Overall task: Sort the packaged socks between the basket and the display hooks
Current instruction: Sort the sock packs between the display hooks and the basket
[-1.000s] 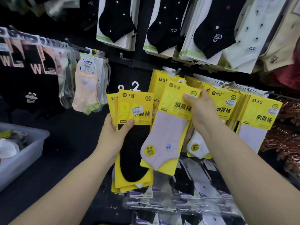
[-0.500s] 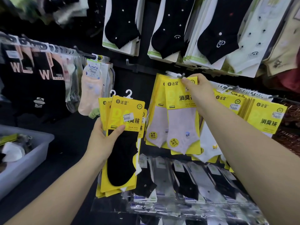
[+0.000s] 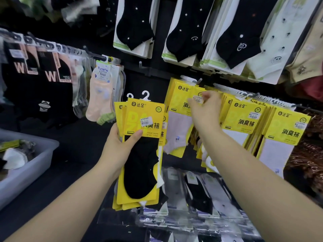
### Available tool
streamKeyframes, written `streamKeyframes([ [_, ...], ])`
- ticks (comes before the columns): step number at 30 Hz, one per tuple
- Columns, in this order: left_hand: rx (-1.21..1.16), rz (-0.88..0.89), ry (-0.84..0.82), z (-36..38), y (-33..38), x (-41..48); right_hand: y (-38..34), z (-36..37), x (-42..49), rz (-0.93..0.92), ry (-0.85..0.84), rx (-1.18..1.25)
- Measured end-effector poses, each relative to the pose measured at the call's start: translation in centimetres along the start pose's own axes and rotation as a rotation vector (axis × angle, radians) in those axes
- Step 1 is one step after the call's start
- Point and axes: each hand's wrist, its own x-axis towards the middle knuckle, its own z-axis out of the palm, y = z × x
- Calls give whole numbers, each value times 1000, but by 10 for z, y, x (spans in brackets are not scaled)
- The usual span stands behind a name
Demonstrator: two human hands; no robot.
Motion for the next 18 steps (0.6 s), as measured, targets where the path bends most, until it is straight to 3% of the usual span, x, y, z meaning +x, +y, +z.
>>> streamKeyframes([
  [2, -45, -17, -36, 5, 2, -3, -8, 9, -28, -25, -297, 85],
  [4, -95, -33, -67, 11, 3, -6, -13, 18, -43, -63, -415, 90],
  [6, -130, -36, -93, 15, 4, -9, -14, 18, -43, -66, -373, 117],
  [12, -232, -106, -96, 15, 0, -9, 4, 6, -26, 253, -411, 610],
  [18, -188, -72, 9, 9, -5, -5, 15, -25, 1, 217, -172, 550],
])
